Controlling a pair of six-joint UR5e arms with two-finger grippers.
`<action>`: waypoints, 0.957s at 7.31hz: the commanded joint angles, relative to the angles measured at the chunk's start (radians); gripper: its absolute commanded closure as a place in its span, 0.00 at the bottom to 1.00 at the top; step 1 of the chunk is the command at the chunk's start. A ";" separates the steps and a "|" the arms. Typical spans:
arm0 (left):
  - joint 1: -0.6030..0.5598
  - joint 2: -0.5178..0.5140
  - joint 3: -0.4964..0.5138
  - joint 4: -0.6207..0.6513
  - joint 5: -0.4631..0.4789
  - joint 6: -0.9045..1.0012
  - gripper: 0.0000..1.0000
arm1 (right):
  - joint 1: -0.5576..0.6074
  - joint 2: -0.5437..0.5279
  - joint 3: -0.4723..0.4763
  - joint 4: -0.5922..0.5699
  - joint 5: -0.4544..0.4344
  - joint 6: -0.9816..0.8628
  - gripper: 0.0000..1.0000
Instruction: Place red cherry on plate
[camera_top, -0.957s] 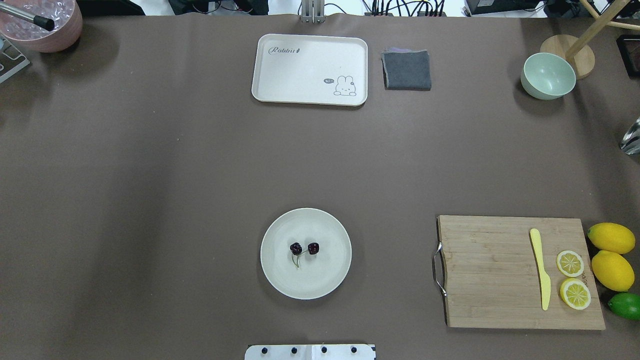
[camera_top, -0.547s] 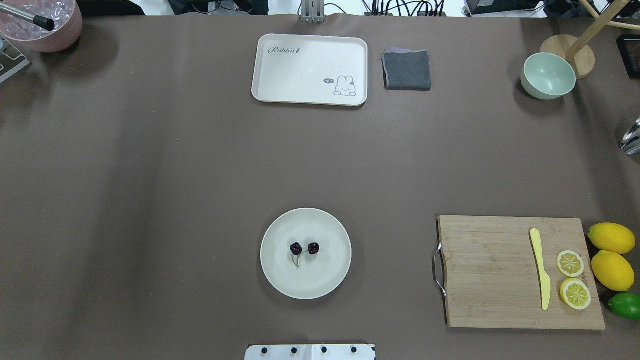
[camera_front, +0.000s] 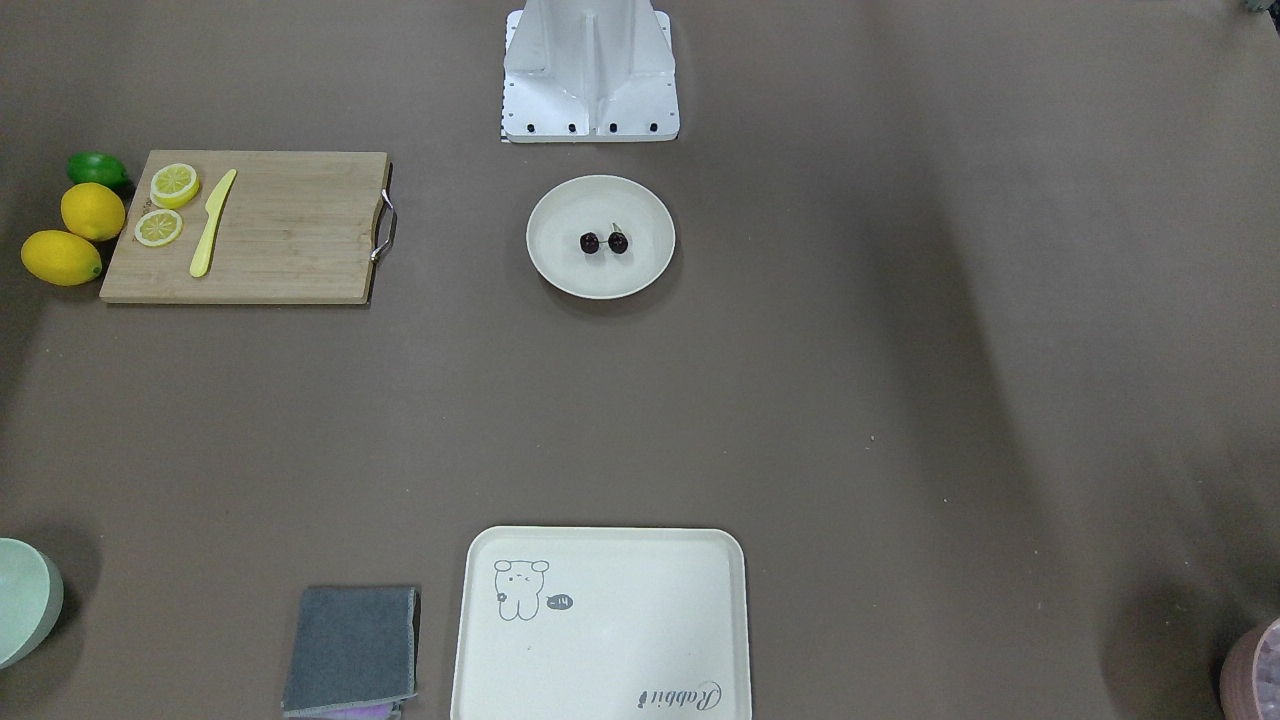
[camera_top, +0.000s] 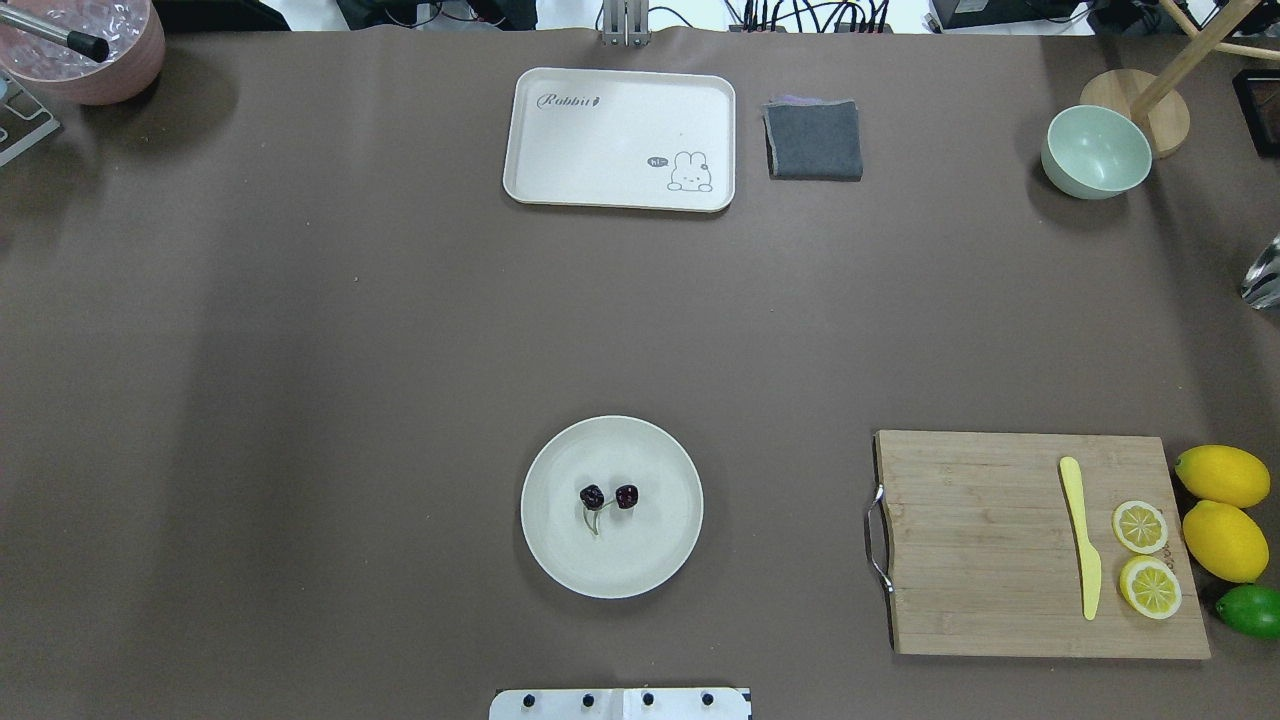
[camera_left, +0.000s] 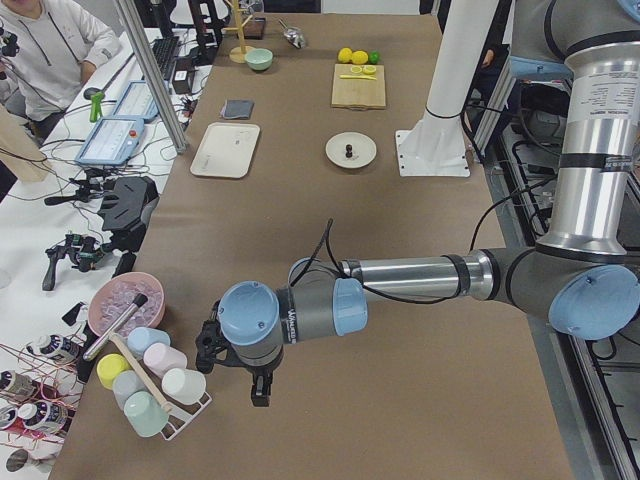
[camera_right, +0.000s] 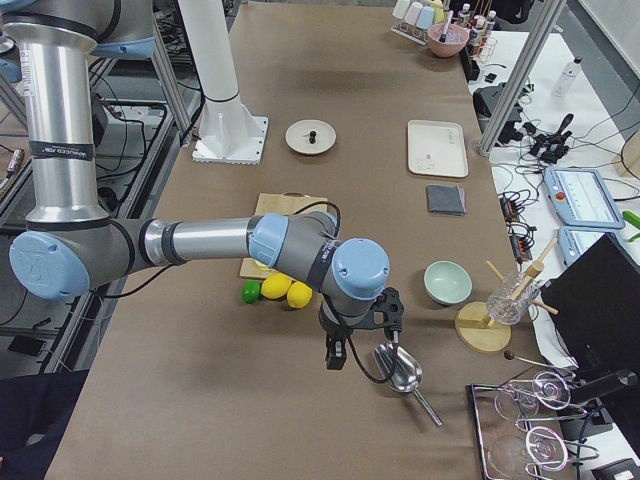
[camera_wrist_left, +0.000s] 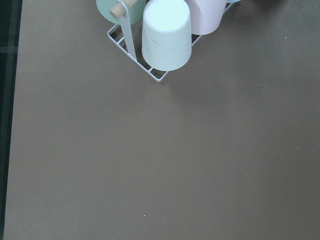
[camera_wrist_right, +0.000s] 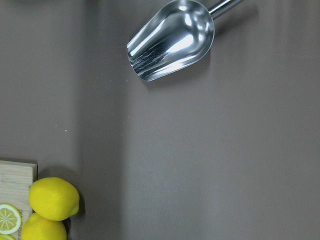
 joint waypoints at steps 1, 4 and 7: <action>0.002 0.014 0.039 -0.023 0.007 0.019 0.02 | -0.063 -0.004 -0.062 0.103 0.000 0.081 0.00; 0.002 0.020 0.073 -0.060 0.040 0.047 0.02 | -0.112 -0.006 -0.124 0.280 0.003 0.214 0.00; 0.002 0.020 0.076 -0.060 0.040 0.047 0.02 | -0.110 -0.009 -0.097 0.282 0.018 0.212 0.00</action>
